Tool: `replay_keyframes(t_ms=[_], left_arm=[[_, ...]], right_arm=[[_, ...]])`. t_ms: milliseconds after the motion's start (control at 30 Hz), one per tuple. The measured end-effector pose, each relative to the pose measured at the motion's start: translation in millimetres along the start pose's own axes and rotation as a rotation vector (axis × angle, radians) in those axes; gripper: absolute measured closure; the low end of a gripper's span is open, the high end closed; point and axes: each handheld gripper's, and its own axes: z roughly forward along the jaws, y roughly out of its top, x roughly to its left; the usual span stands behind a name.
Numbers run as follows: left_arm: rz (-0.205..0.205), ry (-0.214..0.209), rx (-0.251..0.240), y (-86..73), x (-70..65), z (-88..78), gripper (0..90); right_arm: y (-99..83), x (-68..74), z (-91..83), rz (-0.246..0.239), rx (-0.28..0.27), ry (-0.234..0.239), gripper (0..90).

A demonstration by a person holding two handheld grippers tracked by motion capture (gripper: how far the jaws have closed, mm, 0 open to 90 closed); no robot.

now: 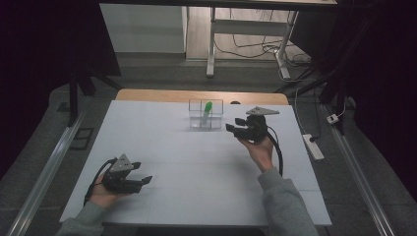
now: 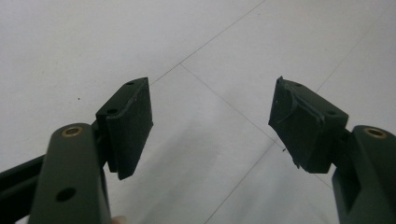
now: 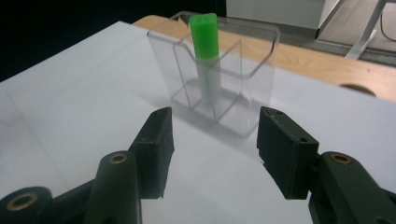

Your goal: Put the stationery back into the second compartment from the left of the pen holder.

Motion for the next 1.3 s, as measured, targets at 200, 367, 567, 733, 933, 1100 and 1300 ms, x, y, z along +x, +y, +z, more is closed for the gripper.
replay_keyframes(t_ms=[200, 367, 567, 733, 933, 1100, 1300], left_arm=[[0.009, 0.015, 0.012, 0.3, -0.4, 1.8, 29.5], [0.001, 0.018, 0.006, 0.2, 0.9, 1.4, 29.5], [-0.005, 0.014, 0.006, 1.0, 1.9, 3.2, 29.5], [-0.010, 0.014, 0.004, 1.6, 3.2, 3.9, 29.5], [-0.017, 0.018, -0.002, 2.2, 3.2, 4.0, 29.6], [-0.016, 0.019, 0.001, 3.0, 3.2, 4.4, 29.5], [-0.019, 0.019, -0.002, 2.9, 3.7, 4.0, 29.5]], right_arm=[[-26.4, 0.8, -19.3, -0.002, 0.025, 0.010, 45.4], [-41.5, 4.2, -35.0, -0.016, 0.042, 0.024, 45.0], [-58.7, 6.0, -55.1, -0.046, 0.067, 0.042, 42.9], [-71.6, 6.8, -71.8, -0.072, 0.090, 0.052, 41.5], [-82.7, 6.4, -84.1, -0.090, 0.101, 0.072, 40.7], [-87.1, 5.2, -86.4, -0.089, 0.105, 0.077, 40.6], [-87.5, 6.2, -85.9, -0.097, 0.110, 0.079, 39.4]])
